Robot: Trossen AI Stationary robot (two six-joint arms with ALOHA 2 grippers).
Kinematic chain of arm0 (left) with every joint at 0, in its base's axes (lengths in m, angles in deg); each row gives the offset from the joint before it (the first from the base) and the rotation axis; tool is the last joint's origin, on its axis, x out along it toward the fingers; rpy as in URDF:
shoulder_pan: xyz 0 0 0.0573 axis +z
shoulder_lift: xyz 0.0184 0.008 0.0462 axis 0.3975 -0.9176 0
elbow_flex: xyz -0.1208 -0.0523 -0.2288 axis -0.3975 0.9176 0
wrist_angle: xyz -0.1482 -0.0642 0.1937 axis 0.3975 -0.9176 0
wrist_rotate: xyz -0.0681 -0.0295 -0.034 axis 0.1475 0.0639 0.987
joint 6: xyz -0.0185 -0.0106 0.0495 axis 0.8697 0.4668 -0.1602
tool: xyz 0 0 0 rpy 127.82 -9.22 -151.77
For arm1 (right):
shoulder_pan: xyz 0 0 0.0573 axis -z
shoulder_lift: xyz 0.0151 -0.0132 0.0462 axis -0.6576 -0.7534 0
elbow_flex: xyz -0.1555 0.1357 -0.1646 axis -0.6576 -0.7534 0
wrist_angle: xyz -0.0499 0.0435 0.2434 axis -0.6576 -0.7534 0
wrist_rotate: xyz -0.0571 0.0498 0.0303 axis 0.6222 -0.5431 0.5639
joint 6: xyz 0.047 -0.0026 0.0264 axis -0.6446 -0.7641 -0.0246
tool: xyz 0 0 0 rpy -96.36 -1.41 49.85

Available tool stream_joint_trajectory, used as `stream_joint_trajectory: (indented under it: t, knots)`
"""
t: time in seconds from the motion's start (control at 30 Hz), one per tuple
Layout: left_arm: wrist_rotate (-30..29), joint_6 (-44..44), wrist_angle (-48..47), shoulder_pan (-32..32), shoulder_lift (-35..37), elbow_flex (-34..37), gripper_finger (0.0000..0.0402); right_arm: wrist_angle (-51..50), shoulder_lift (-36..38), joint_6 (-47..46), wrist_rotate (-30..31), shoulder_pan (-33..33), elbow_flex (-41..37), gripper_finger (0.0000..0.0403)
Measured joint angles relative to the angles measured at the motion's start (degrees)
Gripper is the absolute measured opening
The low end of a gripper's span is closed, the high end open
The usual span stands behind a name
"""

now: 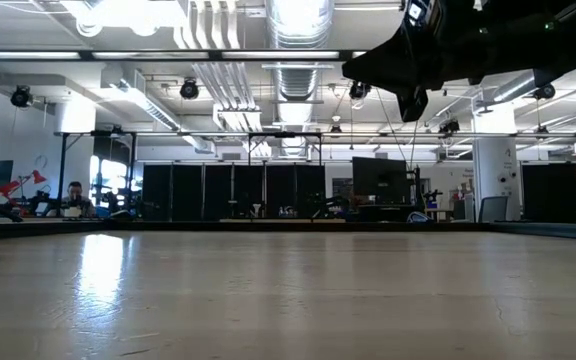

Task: Pick & Place Makeup Brushes
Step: Put the black eyeshadow brush into the makeup holder

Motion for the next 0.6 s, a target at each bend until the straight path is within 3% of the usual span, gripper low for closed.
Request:
stream_joint_trajectory:
  t: [0.27,0.47,0.6]
  knots:
    - [0.69,2.43,-0.02,0.0,0.17,-0.54,0.0076,0.0,0.0,0.29,-0.01,-0.02,0.0,0.0008]
    - [0.97,-2.54,-0.34,0.0,1.91,-3.36,0.0096,-0.71,0.12,0.64,-0.24,-0.03,0.01,0.0008]
    - [-4.55,-8.14,0.17,1.64,4.48,-4.32,0.0094,-9.95,2.92,0.56,-2.69,-0.05,0.28,0.0008]
